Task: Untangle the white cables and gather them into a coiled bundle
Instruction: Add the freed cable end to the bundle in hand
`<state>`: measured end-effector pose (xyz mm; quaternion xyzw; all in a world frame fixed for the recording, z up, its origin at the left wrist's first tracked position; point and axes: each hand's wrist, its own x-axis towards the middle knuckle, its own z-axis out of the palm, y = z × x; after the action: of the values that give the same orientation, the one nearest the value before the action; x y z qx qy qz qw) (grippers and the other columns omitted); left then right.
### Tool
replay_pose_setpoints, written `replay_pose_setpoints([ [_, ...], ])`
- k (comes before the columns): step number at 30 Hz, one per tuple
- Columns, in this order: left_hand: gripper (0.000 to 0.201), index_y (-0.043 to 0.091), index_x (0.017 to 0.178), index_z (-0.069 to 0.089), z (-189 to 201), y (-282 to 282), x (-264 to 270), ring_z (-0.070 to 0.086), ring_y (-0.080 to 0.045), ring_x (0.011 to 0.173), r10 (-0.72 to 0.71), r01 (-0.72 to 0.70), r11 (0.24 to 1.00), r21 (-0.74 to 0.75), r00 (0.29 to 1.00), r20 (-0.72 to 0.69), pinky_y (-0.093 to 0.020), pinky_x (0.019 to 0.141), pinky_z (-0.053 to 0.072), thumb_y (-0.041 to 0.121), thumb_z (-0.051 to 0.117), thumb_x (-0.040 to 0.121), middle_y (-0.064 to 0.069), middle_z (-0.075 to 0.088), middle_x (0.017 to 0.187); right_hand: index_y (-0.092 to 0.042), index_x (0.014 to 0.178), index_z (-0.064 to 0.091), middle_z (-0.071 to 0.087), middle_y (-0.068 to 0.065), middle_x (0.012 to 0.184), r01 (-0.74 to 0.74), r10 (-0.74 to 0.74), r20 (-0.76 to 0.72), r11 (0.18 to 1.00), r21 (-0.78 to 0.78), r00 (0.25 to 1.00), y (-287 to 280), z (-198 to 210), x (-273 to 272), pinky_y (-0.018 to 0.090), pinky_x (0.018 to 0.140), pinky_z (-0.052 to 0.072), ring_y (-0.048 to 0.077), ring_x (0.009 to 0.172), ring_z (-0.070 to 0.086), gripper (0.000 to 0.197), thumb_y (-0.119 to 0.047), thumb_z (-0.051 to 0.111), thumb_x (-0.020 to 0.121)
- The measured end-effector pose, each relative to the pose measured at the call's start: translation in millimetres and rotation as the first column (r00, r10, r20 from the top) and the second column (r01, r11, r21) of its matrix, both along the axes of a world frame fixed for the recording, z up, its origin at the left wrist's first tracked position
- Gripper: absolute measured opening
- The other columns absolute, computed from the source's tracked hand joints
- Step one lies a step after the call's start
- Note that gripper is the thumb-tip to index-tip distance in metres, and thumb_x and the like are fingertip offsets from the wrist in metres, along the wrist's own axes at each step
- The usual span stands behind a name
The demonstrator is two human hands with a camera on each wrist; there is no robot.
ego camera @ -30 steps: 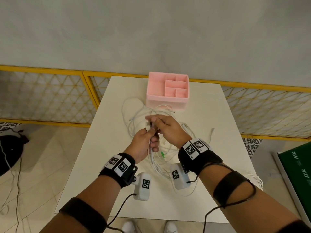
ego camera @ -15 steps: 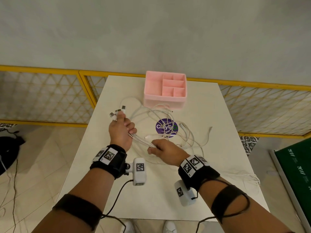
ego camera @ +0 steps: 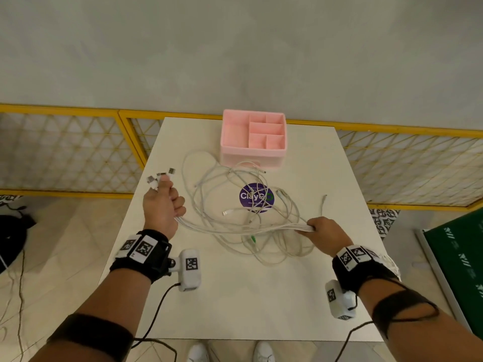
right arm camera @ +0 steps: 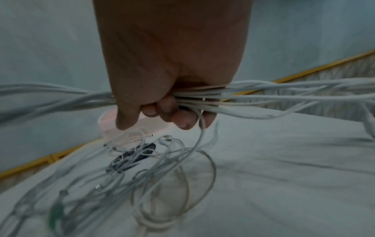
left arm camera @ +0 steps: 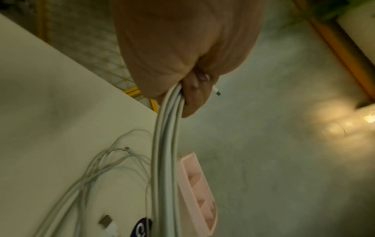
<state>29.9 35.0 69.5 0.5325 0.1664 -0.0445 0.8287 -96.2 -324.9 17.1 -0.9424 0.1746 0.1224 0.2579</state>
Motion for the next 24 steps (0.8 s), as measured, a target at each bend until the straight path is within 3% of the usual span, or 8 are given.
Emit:
replay_pose_setpoints([
  [4, 0.027, 0.024, 0.073, 0.053, 0.7, -18.1, -21.8, 0.025, -0.005, 0.040, -0.174, 0.162, 0.960, 0.228, 0.984, 0.031, -0.017, 0.038, 0.021, 0.022, 0.068, 0.096, 0.011, 0.034, 0.053, -0.017, 0.057, 0.045, 0.047, -0.002, 0.052, 0.062, -0.073, 0.132, 0.994, 0.086, 0.988, 9.6, 18.2, 7.2, 0.031, 0.052, 0.032, 0.019, 0.059, 0.049, 0.044, -0.035, 0.069, 0.090],
  [6, 0.028, 0.020, 0.072, 0.054, -2.8, -29.9, -29.8, 0.028, -0.006, 0.040, -0.264, 0.253, 0.914, 0.318, 0.965, -0.008, -0.018, 0.038, 0.023, 0.011, 0.074, 0.089, 0.008, 0.039, 0.054, -0.017, 0.056, 0.044, 0.043, -0.005, 0.049, 0.046, -0.073, 0.214, 0.991, 0.129, 0.974, 18.9, 32.0, 9.6, 0.028, 0.051, 0.031, 0.014, 0.054, 0.044, 0.045, -0.032, 0.071, 0.088],
  [9, 0.025, 0.017, 0.075, 0.055, -11.4, -51.7, -41.4, 0.028, -0.010, 0.040, -0.363, 0.371, 0.863, 0.342, 0.927, -0.089, -0.018, 0.038, 0.024, 0.013, 0.074, 0.090, 0.004, 0.036, 0.052, -0.023, 0.053, 0.046, 0.043, -0.010, 0.044, -0.052, -0.033, 0.361, 0.973, 0.224, 0.932, 41.6, 54.2, 12.0, 0.021, 0.049, 0.030, 0.002, 0.046, 0.037, 0.044, -0.027, 0.074, 0.087],
  [11, 0.028, 0.017, 0.073, 0.053, -17.0, -67.0, -50.0, 0.028, -0.013, 0.042, -0.424, 0.440, 0.832, 0.337, 0.897, -0.123, -0.019, 0.040, 0.023, 0.021, 0.073, 0.091, 0.002, 0.036, 0.052, -0.035, 0.053, 0.054, 0.047, -0.018, 0.045, -0.135, 0.014, 0.428, 0.958, 0.254, 0.904, 59.6, 67.4, 12.9, 0.014, 0.050, 0.030, 0.000, 0.046, 0.044, 0.043, -0.020, 0.073, 0.088],
  [13, 0.025, 0.014, 0.076, 0.059, -20.1, -80.3, -59.3, 0.031, -0.013, 0.043, -0.506, 0.519, 0.792, 0.322, 0.853, -0.130, -0.020, 0.041, 0.024, 0.028, 0.072, 0.092, -0.003, 0.046, 0.057, -0.035, 0.055, 0.056, 0.051, -0.018, 0.048, -0.200, 0.061, 0.454, 0.943, 0.266, 0.889, 74.8, 73.9, 12.5, 0.015, 0.053, 0.035, -0.001, 0.049, 0.047, 0.040, -0.021, 0.073, 0.089],
  [17, 0.017, 0.013, 0.090, 0.065, -26.3, -101.2, -71.8, 0.028, -0.008, 0.040, -0.615, 0.640, 0.756, 0.133, 0.765, -0.191, -0.016, 0.038, 0.020, 0.028, 0.063, 0.098, -0.013, 0.066, 0.077, -0.018, 0.068, 0.055, 0.056, -0.003, 0.058, -0.266, 0.131, 0.450, 0.930, 0.252, 0.883, 89.8, 72.2, 7.7, 0.039, 0.060, 0.051, 0.018, 0.059, 0.057, 0.032, -0.043, 0.063, 0.087],
  [20, 0.020, 0.017, 0.086, 0.057, -27.1, -111.3, -79.5, 0.024, -0.007, 0.044, -0.690, 0.721, 0.693, -0.024, 0.653, -0.313, -0.015, 0.038, 0.013, 0.028, 0.054, 0.102, -0.012, 0.067, 0.075, -0.019, 0.067, 0.050, 0.057, 0.001, 0.057, -0.283, 0.135, 0.450, 0.917, 0.281, 0.883, 93.5, 69.0, 0.7, 0.045, 0.057, 0.052, 0.023, 0.058, 0.060, 0.029, -0.035, 0.065, 0.087],
  [24, 0.020, 0.018, 0.087, 0.055, -33.8, -117.9, -84.4, 0.021, -0.006, 0.043, -0.739, 0.787, 0.614, -0.054, 0.551, -0.388, -0.015, 0.036, 0.015, 0.026, 0.046, 0.104, -0.005, 0.059, 0.070, -0.024, 0.061, 0.045, 0.050, -0.007, 0.054, -0.304, 0.145, 0.458, 0.905, 0.297, 0.877, 93.2, 62.7, -8.7, 0.035, 0.053, 0.045, 0.010, 0.052, 0.049, 0.035, -0.025, 0.069, 0.087],
])
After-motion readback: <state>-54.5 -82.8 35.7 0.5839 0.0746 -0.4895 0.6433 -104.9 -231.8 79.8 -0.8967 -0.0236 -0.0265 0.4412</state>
